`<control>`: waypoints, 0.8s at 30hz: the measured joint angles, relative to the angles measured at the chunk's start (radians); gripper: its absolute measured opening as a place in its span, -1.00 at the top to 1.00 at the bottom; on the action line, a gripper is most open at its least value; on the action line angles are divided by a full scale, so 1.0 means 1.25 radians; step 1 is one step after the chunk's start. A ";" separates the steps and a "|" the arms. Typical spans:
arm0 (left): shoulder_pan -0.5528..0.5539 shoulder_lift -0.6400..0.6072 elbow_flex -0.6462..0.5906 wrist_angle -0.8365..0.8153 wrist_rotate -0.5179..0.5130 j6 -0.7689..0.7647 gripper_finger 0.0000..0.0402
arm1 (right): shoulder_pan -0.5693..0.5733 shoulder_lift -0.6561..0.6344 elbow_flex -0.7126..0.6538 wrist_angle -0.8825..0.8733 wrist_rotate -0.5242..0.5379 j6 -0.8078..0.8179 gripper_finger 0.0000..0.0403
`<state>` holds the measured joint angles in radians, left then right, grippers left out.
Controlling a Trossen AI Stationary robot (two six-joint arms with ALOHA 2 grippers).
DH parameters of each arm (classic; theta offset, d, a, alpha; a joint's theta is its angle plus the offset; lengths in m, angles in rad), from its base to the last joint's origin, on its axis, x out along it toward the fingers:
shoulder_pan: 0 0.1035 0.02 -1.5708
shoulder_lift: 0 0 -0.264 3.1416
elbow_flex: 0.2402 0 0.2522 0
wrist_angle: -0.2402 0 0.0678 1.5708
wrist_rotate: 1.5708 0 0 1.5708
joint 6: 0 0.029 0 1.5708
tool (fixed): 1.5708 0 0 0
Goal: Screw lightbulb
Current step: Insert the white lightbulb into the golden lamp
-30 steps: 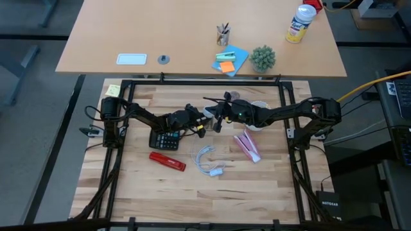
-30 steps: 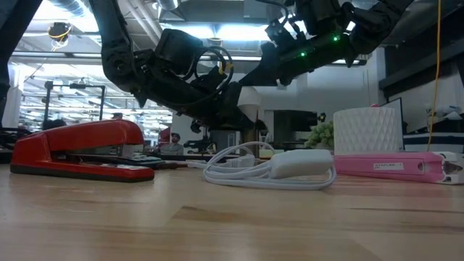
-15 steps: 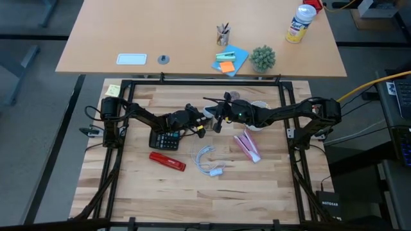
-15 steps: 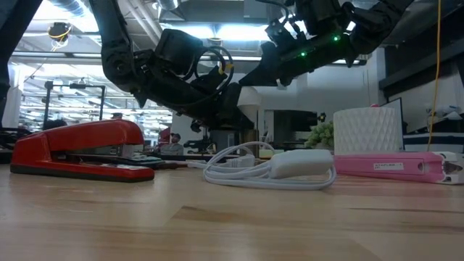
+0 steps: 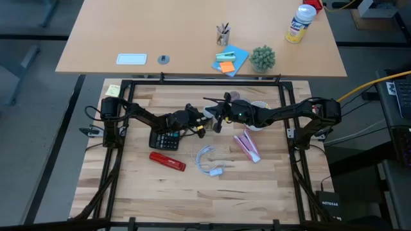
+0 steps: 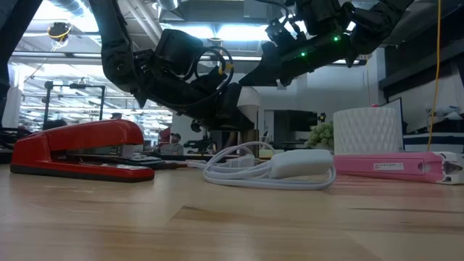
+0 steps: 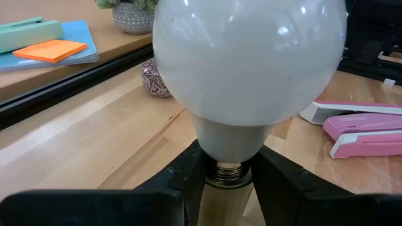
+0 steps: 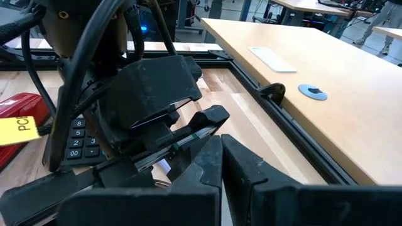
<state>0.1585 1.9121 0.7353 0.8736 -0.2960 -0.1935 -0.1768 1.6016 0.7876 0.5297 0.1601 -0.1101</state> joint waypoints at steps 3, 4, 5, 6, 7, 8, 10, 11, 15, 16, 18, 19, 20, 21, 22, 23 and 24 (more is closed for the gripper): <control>0.000 0.000 0.000 -0.003 0.000 -0.007 0.43 | 0.000 0.000 0.000 0.000 0.000 0.000 0.96; 0.000 0.000 0.000 -0.003 0.000 -0.008 0.41 | 0.000 0.000 0.000 0.000 0.000 0.000 0.96; 0.000 0.000 0.000 -0.003 0.000 -0.010 0.38 | 0.000 0.000 0.000 0.000 0.000 0.000 0.96; 0.000 0.000 0.000 -0.003 0.000 -0.010 0.34 | 0.000 0.000 0.000 -0.002 0.000 0.000 0.96; 0.000 0.000 0.000 -0.003 0.001 -0.010 0.29 | 0.000 0.001 -0.001 -0.008 -0.003 0.000 0.96; 0.000 0.000 0.000 -0.002 0.001 -0.010 0.24 | 0.000 0.002 -0.003 -0.007 -0.004 0.000 0.96; 0.000 0.000 0.000 -0.002 0.003 -0.011 0.14 | 0.000 0.002 -0.002 -0.009 -0.003 0.000 0.96; 0.000 0.000 0.000 -0.002 0.003 -0.013 0.09 | 0.000 0.002 -0.002 -0.009 -0.003 0.000 0.96; -0.003 0.000 0.000 -0.001 0.003 -0.013 -0.02 | 0.000 0.002 -0.001 -0.011 -0.003 0.000 0.96; -0.004 0.000 0.000 0.000 0.003 -0.013 -0.03 | 0.000 0.001 -0.001 -0.013 -0.003 0.000 0.96; -0.008 0.000 0.000 0.003 0.000 -0.011 -0.04 | 0.000 0.001 -0.001 -0.017 -0.003 0.000 0.96; -0.011 0.000 0.000 0.004 0.000 -0.005 -0.04 | 0.000 0.001 0.000 -0.019 -0.003 0.000 0.96; -0.013 0.000 0.000 0.004 0.000 0.002 -0.04 | 0.000 0.000 0.000 -0.020 -0.002 0.000 0.96; -0.015 -0.001 0.000 0.004 -0.001 0.014 -0.04 | 0.000 0.000 0.000 -0.021 0.003 0.000 0.96; -0.018 -0.003 0.000 0.001 -0.003 0.021 -0.04 | 0.000 0.000 0.000 -0.021 0.004 0.000 0.96; -0.020 -0.003 0.000 0.001 -0.003 0.032 -0.04 | 0.000 0.000 0.000 -0.021 0.004 0.000 0.96; -0.022 -0.005 0.000 0.000 -0.005 0.038 -0.05 | 0.000 0.000 0.000 -0.021 0.005 0.000 0.96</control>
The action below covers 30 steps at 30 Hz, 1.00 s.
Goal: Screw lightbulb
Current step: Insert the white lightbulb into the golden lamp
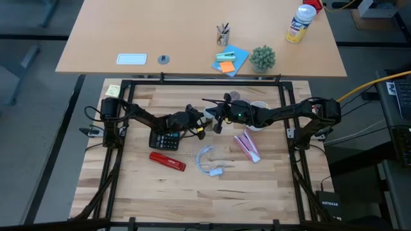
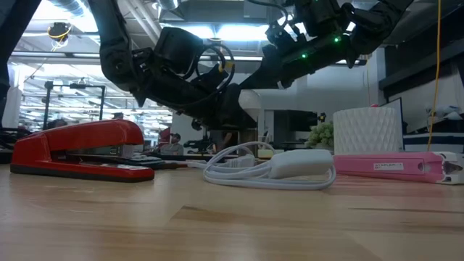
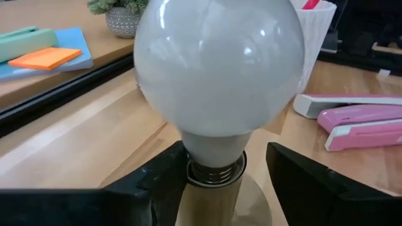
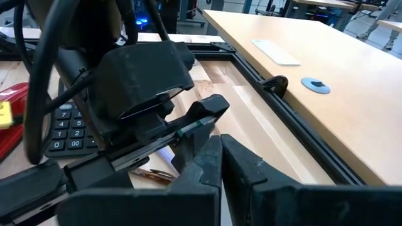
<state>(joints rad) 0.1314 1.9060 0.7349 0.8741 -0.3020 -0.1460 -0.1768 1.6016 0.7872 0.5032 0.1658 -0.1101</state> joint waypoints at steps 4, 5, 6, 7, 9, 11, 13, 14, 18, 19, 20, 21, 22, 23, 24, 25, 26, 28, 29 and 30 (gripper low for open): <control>-0.003 -0.003 0.000 -0.003 -0.003 0.011 -0.05 | 0.000 0.000 0.000 0.000 0.001 0.000 0.96; -0.003 -0.003 0.000 -0.003 -0.003 0.011 -0.05 | 0.000 0.000 0.000 0.000 0.005 0.004 0.96; -0.004 -0.003 0.000 -0.003 -0.003 0.012 -0.05 | 0.000 0.000 0.000 0.000 0.014 0.015 0.96; -0.004 -0.003 0.000 -0.004 -0.003 0.012 -0.05 | 0.000 0.000 0.000 -0.001 0.023 0.025 0.96; -0.004 -0.003 0.000 -0.003 -0.003 0.012 -0.05 | 0.000 0.000 0.000 -0.001 0.034 0.036 0.96; -0.004 -0.003 0.000 -0.003 -0.003 0.012 -0.05 | 0.000 0.000 0.000 -0.001 0.035 0.042 0.96; -0.004 -0.004 0.000 -0.003 -0.008 0.012 -0.05 | 0.000 0.000 0.000 -0.001 0.035 0.042 0.96; -0.004 -0.004 0.000 -0.003 -0.013 0.013 -0.05 | 0.001 0.000 0.000 -0.001 0.035 0.042 0.96; -0.005 -0.004 0.000 -0.003 -0.027 0.038 -0.05 | 0.000 0.000 0.000 0.002 0.032 0.043 0.96; -0.005 -0.004 0.000 -0.003 -0.032 0.040 -0.05 | 0.000 0.000 0.000 0.002 0.031 0.042 0.96; -0.005 -0.004 0.000 -0.003 -0.036 0.039 -0.05 | 0.000 0.000 0.000 0.003 0.029 0.042 0.96; -0.005 -0.004 0.000 -0.001 -0.041 0.038 -0.05 | 0.000 0.000 0.000 0.003 0.028 0.043 0.96; -0.005 -0.004 0.000 0.002 -0.049 0.033 -0.05 | 0.000 0.000 0.000 0.002 0.027 0.042 0.96; -0.005 -0.004 -0.001 0.006 -0.055 0.032 -0.05 | 0.000 0.001 -0.001 -0.003 0.027 0.043 0.96; -0.005 -0.004 -0.002 0.014 -0.057 0.034 -0.05 | 0.000 0.001 -0.001 -0.001 0.026 0.043 0.96; -0.005 -0.004 -0.002 0.024 -0.057 0.035 -0.05 | 0.001 0.002 -0.001 -0.002 0.024 0.043 0.96; -0.005 -0.005 -0.001 0.030 -0.058 0.036 -0.05 | 0.001 0.002 -0.001 -0.003 0.024 0.043 0.96; -0.005 -0.006 -0.001 0.035 -0.063 0.036 -0.05 | 0.000 0.002 -0.001 -0.002 0.020 0.043 0.96; -0.005 -0.006 -0.001 0.036 -0.065 0.037 -0.05 | 0.001 0.002 -0.001 -0.002 0.019 0.043 0.96; -0.005 -0.006 -0.001 0.036 -0.068 0.037 -0.05 | 0.001 0.002 -0.001 -0.002 0.019 0.043 0.96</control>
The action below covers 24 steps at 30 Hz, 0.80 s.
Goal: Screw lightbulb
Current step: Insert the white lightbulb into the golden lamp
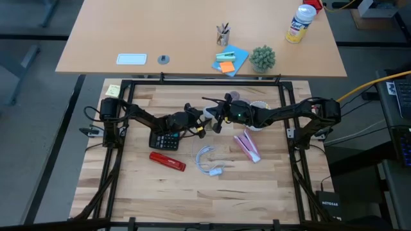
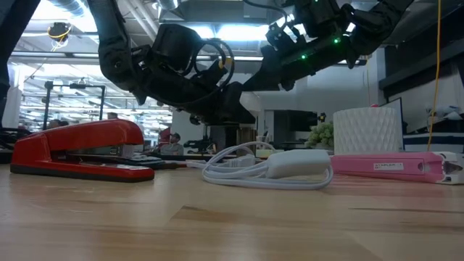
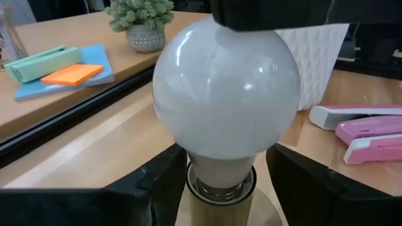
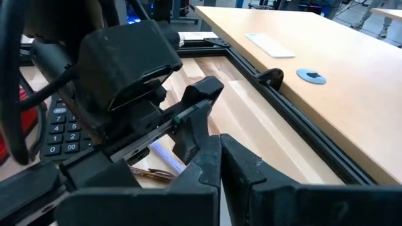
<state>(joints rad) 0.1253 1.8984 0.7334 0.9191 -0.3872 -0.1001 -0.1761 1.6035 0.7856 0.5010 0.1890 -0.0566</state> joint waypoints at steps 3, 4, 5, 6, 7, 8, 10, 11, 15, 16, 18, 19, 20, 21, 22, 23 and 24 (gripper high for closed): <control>0.000 0.000 0.000 0.002 -0.004 -0.001 -0.05 | 0.000 0.000 0.000 -0.002 0.000 0.000 0.96; 0.000 0.000 0.000 0.002 -0.004 -0.001 -0.05 | 0.000 0.000 0.000 -0.002 0.000 0.000 0.96; 0.000 0.000 0.000 0.002 -0.004 -0.001 -0.05 | 0.000 0.000 0.000 -0.002 0.001 0.000 0.96; 0.000 0.000 0.000 0.002 -0.004 -0.001 -0.05 | 0.000 0.000 0.000 -0.002 0.001 0.000 0.96; -0.001 0.000 0.000 0.002 -0.004 -0.001 -0.05 | 0.000 0.000 0.001 -0.002 0.001 0.000 0.96; -0.003 0.000 0.000 0.002 -0.005 -0.001 -0.05 | 0.000 0.000 0.001 -0.002 0.001 0.000 0.96; -0.007 0.000 0.001 0.002 -0.010 0.005 -0.05 | 0.000 -0.001 0.001 -0.003 0.001 0.000 0.96; -0.009 0.000 0.001 0.002 -0.014 0.011 -0.05 | 0.000 -0.001 0.001 -0.003 0.001 0.000 0.96; -0.017 0.000 0.001 0.002 -0.043 0.027 -0.05 | -0.001 -0.001 0.001 -0.003 0.001 0.000 0.96; -0.017 0.000 0.001 0.002 -0.049 0.027 -0.05 | -0.001 -0.001 0.001 -0.003 0.001 0.000 0.96; -0.019 0.000 0.001 0.003 -0.061 0.027 -0.05 | -0.001 -0.001 0.001 -0.003 0.002 0.000 0.96; -0.019 0.000 0.001 0.004 -0.068 0.027 -0.05 | -0.001 -0.001 0.001 -0.003 0.002 0.000 0.96; -0.019 0.000 0.001 0.004 -0.073 0.023 -0.05 | -0.001 -0.001 0.001 -0.003 0.002 0.000 0.96; -0.019 0.000 0.001 0.004 -0.074 0.021 -0.05 | -0.001 -0.001 0.001 -0.003 0.002 0.000 0.96; -0.019 0.000 0.001 0.004 -0.076 0.020 -0.05 | -0.001 -0.001 0.001 -0.003 0.002 0.000 0.96; -0.019 0.000 0.001 0.004 -0.076 0.018 -0.05 | -0.001 -0.001 0.001 -0.003 0.002 0.000 0.96; -0.022 0.000 0.001 0.004 -0.076 0.016 -0.05 | -0.001 -0.001 0.001 -0.003 0.002 0.000 0.96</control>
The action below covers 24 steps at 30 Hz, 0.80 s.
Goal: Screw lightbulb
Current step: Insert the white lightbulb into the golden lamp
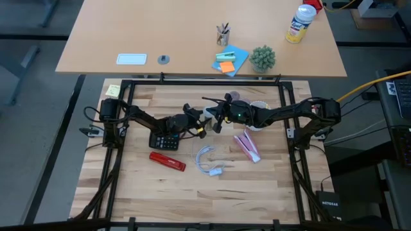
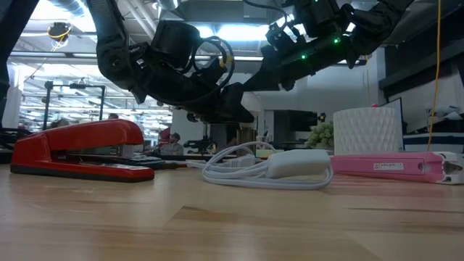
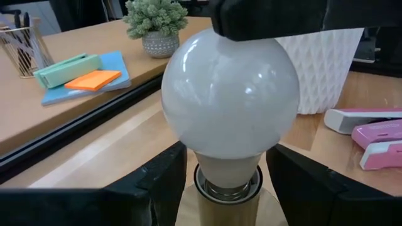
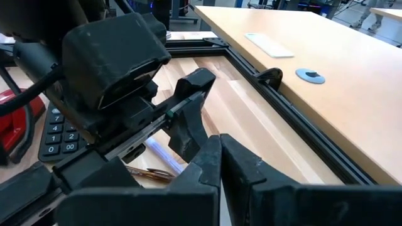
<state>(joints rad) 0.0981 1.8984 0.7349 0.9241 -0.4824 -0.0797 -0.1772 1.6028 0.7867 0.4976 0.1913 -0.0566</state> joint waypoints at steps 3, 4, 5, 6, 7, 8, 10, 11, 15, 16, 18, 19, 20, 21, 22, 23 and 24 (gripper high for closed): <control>-0.007 0.000 0.000 -0.001 -0.002 0.000 -0.05 | 0.000 0.000 0.000 0.000 0.000 0.000 0.96; -0.011 0.000 0.000 -0.003 -0.006 -0.001 -0.05 | 0.000 0.000 0.000 0.000 0.000 0.000 0.96; -0.014 0.000 0.000 -0.006 -0.007 -0.001 -0.05 | 0.000 0.000 0.000 0.000 0.000 0.000 0.96; -0.016 0.000 0.000 -0.010 -0.008 0.000 -0.05 | 0.000 0.000 0.000 0.000 0.000 0.000 0.96; -0.020 0.000 0.000 -0.018 -0.012 0.001 -0.05 | 0.000 0.000 0.000 0.000 0.000 0.000 0.96; -0.023 0.000 0.000 -0.028 -0.021 0.001 -0.05 | 0.000 0.000 0.000 0.000 0.000 0.000 0.96; -0.031 0.000 0.000 -0.057 -0.042 0.001 -0.05 | 0.000 0.000 0.000 0.000 0.000 0.000 0.96; -0.034 0.000 0.000 -0.070 -0.058 0.001 -0.05 | 0.000 0.000 0.000 0.000 0.000 0.000 0.96; -0.042 -0.028 0.000 -0.163 -0.106 0.001 -0.05 | 0.000 0.000 0.000 0.000 0.000 0.000 0.96; -0.042 -0.037 0.000 -0.183 -0.115 0.001 -0.05 | 0.000 0.000 0.000 0.000 0.000 0.000 0.96; -0.046 -0.057 0.000 -0.229 -0.125 -0.004 -0.05 | 0.000 0.000 0.000 0.000 0.001 0.000 0.96; -0.047 -0.066 0.000 -0.244 -0.129 -0.012 -0.05 | 0.000 -0.001 0.000 -0.001 0.001 0.000 0.96; -0.047 -0.077 0.000 -0.261 -0.129 -0.019 -0.05 | 0.000 -0.001 0.000 0.001 0.001 0.000 0.96; -0.049 -0.088 0.000 -0.275 -0.129 -0.031 -0.05 | 0.000 -0.001 0.000 0.000 0.001 0.000 0.96; -0.052 -0.096 0.000 -0.284 -0.129 -0.040 -0.05 | 0.000 -0.001 0.000 0.000 0.001 0.000 0.96; -0.055 -0.105 0.000 -0.290 -0.129 -0.049 -0.05 | 0.000 -0.001 0.000 0.001 0.000 0.000 0.96; -0.060 -0.114 0.000 -0.297 -0.129 -0.054 -0.05 | 0.000 -0.001 0.000 0.000 0.000 0.000 0.96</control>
<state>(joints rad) 0.0228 1.7564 0.7349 0.5525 -0.6440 -0.1470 -0.1772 1.6020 0.7872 0.4977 0.1917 -0.0566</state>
